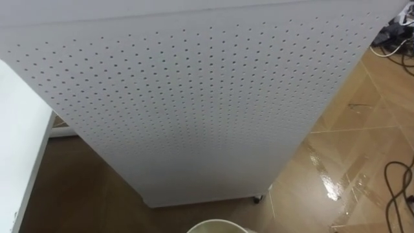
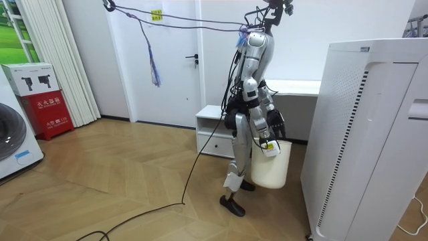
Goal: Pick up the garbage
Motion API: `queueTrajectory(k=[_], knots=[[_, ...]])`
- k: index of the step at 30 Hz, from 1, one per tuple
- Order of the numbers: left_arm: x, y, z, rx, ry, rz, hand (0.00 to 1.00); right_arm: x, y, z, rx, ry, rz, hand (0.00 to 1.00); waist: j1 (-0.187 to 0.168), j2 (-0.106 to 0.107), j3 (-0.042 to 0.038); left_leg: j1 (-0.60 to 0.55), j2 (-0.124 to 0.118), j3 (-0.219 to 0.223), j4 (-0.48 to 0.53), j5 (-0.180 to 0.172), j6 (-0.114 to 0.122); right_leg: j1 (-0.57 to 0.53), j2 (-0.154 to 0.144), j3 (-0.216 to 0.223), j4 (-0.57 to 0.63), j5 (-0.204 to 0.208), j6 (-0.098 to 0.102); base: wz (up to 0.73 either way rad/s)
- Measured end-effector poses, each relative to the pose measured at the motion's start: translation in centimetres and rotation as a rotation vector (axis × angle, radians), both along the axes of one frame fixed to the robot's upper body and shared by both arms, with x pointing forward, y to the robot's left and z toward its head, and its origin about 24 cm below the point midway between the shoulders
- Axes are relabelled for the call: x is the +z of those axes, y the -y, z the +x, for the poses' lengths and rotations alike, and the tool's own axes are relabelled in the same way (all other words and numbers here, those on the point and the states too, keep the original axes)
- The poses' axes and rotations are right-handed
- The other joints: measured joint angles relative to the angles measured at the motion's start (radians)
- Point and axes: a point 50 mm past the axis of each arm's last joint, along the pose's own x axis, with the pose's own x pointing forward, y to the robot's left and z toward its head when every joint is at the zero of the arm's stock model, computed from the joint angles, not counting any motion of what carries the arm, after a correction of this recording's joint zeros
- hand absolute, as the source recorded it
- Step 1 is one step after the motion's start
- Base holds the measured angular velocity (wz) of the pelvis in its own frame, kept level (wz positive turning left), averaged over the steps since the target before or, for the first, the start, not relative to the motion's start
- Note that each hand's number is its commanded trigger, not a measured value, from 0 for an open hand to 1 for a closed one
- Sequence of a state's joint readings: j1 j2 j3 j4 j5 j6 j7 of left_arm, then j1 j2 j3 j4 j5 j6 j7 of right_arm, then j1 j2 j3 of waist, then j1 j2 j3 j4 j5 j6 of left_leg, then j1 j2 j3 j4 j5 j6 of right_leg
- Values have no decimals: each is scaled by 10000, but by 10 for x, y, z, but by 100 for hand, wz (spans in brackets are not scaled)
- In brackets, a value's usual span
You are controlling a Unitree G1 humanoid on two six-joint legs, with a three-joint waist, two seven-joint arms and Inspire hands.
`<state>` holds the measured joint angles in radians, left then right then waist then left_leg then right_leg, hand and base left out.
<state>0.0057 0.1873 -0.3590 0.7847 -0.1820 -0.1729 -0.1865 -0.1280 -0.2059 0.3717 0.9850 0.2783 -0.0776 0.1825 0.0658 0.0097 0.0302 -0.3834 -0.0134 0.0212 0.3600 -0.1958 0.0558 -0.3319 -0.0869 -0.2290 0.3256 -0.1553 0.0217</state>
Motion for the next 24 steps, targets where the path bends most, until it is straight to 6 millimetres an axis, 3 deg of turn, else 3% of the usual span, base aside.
queueTrajectory(k=[12, 20, 24], knots=[[-9, -9, -9, 117, -289, 254, 0, -1, -1, -1, -87, 175, 148, 100, -28, -14, 2, 173, -11, 7, -7, 2, 2, 161, -14, -21, -12, 1, -1, 0], [-28, -33, -46, 958, -1737, 778, 0, -11, 15, -23, -231, -611, -290, 100, -61, -123, -2, 1053, -21, -60, -498, 50, -39, 1060, 16, -209, -444, 0, -1, 3], [-38, -51, -77, 2707, -2690, 543, 0, -19, 25, -48, -789, -1257, -301, 100, -55, -319, -97, 1874, -61, -86, -905, 64, -59, 1884, 60, -235, -901, -2, 3, 2]])
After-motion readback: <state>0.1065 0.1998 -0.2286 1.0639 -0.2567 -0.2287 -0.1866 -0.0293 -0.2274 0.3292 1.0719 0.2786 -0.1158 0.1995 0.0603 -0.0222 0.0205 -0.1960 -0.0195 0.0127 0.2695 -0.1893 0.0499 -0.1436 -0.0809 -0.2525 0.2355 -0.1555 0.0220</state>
